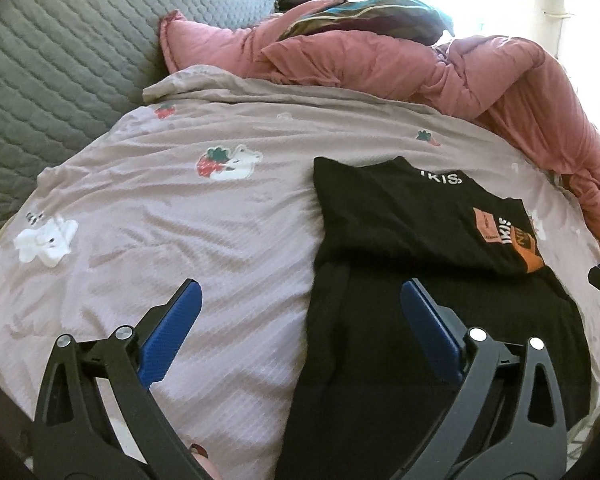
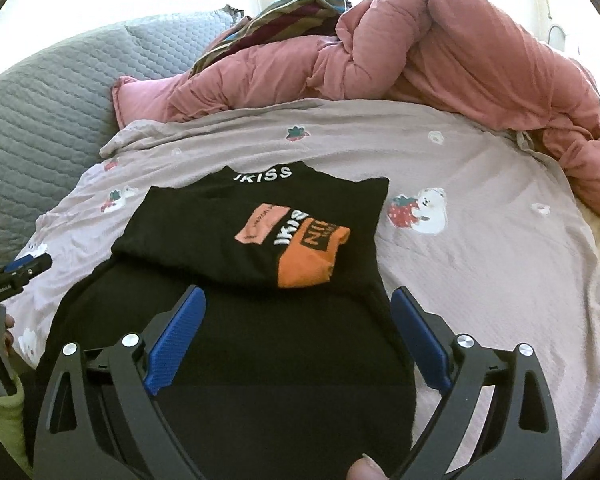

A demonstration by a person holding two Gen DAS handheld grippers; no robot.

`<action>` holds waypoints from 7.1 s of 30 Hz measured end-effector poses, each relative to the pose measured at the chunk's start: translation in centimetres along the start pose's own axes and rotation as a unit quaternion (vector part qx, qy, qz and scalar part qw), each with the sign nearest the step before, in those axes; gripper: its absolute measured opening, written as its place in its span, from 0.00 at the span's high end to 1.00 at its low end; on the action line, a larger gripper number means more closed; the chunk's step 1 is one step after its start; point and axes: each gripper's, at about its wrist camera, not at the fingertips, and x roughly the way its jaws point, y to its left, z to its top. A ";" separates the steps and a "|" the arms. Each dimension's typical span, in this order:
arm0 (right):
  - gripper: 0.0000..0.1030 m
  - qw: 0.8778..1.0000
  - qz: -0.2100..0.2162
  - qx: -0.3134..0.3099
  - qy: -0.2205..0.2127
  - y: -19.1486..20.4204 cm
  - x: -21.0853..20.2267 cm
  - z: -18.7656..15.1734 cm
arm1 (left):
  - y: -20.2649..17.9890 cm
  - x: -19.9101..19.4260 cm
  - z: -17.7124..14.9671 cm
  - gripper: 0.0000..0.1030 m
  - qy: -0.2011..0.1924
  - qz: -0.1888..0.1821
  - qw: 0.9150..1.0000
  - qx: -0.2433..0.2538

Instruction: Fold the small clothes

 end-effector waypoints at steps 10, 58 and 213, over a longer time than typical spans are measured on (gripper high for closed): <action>0.10 1.000 0.003 -0.004 -0.004 -0.5 -1.9 -1.2 | 1.7 -1.5 -2.3 0.10 0.017 -0.007 1.000 -0.013; 0.14 0.996 0.027 -0.047 0.065 -1.8 -6.5 -10.4 | 2.0 -2.5 -11.9 0.77 0.139 -0.073 0.987 -0.029; 0.84 0.995 0.022 -0.068 0.062 0.0 13.6 6.2 | -7.3 13.4 6.0 0.69 0.032 -0.009 0.999 0.034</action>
